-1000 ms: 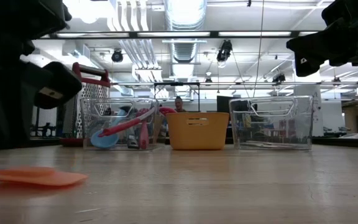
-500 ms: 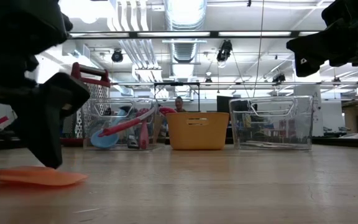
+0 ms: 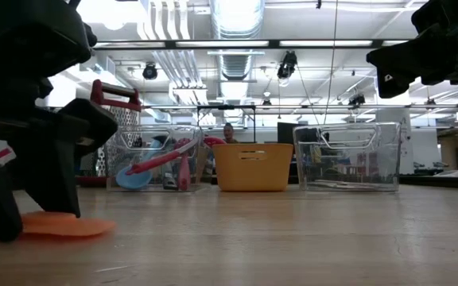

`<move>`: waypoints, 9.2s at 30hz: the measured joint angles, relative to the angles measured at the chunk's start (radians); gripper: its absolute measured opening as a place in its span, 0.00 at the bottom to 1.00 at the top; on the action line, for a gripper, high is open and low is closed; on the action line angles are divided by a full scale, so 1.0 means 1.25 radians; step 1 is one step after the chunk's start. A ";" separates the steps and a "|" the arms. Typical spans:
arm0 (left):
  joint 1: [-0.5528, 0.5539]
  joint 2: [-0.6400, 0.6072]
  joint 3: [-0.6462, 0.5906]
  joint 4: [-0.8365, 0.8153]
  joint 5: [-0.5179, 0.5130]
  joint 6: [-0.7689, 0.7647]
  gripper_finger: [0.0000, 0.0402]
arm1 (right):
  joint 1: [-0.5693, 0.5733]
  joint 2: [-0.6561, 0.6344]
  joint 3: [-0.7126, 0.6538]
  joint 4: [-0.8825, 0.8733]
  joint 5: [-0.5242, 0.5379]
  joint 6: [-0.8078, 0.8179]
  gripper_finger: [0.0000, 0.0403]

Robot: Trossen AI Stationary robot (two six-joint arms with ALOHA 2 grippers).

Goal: Pick & Place Kitchen Items
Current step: Put the orange spatula into the yellow bin

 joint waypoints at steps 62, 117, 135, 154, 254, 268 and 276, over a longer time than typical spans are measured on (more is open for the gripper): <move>-0.026 0.024 -0.017 0.049 -0.029 0.062 0.41 | 0.000 0.000 0.000 0.000 0.000 0.001 0.02; -0.180 -0.252 -0.066 -0.397 0.015 -0.333 0.55 | 0.000 0.000 0.000 0.000 0.000 0.001 0.02; -0.188 -0.200 -0.118 -0.288 0.016 -0.342 0.52 | 0.000 0.000 0.000 -0.001 0.000 0.001 0.02; -0.186 -0.170 -0.097 -0.289 0.007 -0.259 0.05 | 0.000 0.000 0.000 0.000 0.000 0.000 0.02; 0.369 -0.149 -0.017 -0.254 -0.260 0.349 0.46 | 0.000 0.000 0.000 -0.001 0.000 0.000 0.02; 0.276 -0.150 -0.031 0.003 -0.129 0.364 0.39 | 0.000 0.000 0.000 -0.001 0.000 0.000 0.02; 0.326 -0.108 -0.005 0.111 -0.089 0.261 0.33 | 0.000 0.000 0.000 -0.001 0.000 0.001 0.02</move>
